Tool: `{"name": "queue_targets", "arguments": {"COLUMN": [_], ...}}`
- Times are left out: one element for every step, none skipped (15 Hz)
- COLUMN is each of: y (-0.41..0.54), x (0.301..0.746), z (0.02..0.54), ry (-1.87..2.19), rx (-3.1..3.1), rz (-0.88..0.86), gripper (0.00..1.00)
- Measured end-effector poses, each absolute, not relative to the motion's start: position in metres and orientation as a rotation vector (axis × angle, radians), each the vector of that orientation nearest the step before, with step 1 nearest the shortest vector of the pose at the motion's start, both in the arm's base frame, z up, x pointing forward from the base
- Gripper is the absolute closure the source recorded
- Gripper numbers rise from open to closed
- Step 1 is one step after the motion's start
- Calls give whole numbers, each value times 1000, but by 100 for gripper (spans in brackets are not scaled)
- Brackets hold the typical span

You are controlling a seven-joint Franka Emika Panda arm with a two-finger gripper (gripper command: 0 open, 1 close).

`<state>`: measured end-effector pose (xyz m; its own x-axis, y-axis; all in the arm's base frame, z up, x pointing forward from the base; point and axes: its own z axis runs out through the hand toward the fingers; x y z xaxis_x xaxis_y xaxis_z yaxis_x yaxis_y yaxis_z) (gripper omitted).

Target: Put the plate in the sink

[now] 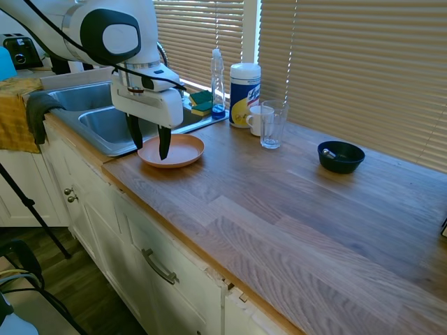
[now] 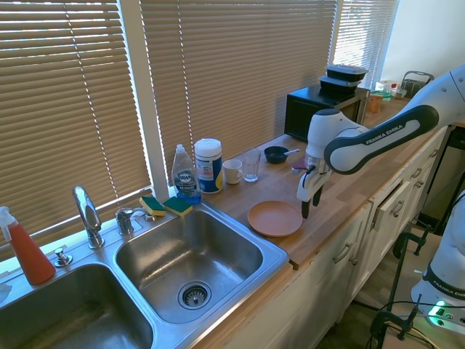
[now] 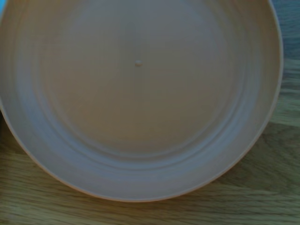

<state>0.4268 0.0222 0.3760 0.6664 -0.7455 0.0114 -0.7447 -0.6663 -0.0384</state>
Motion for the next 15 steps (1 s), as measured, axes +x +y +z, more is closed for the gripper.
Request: {"name": "queue_targets", "arguments": {"y": [22, 22, 22, 20, 16, 12, 5, -2, -10, -17, -23, -26, -29, -31, -32], "x": [427, 427, 427, 429, 432, 437, 443, 450, 458, 467, 478, 490, 502, 513, 524], "z": [376, 376, 376, 377, 380, 382, 384, 384, 383, 381, 376, 370, 365, 360, 356], "ry": [1270, 1270, 1272, 1277, 1282, 1286, 1290, 1289, 1277, 1260, 1243, 1224, 1199, 1173, 1152], "rx": [-2840, -2840, -2837, -2826, -2812, -2801, -2788, -2770, -2751, -2735, -2721, -2708, -2700, -2695, -2694], "rz": [-40, -40, -44, -56, -69, -79, -90, -95, -99, -102, -105, -105, -99, -93, -94], "gripper": [0, 0, 0, 0, 0, 0, 0, 0, 0, 0, 0, 0, 0, 0, 0]}}
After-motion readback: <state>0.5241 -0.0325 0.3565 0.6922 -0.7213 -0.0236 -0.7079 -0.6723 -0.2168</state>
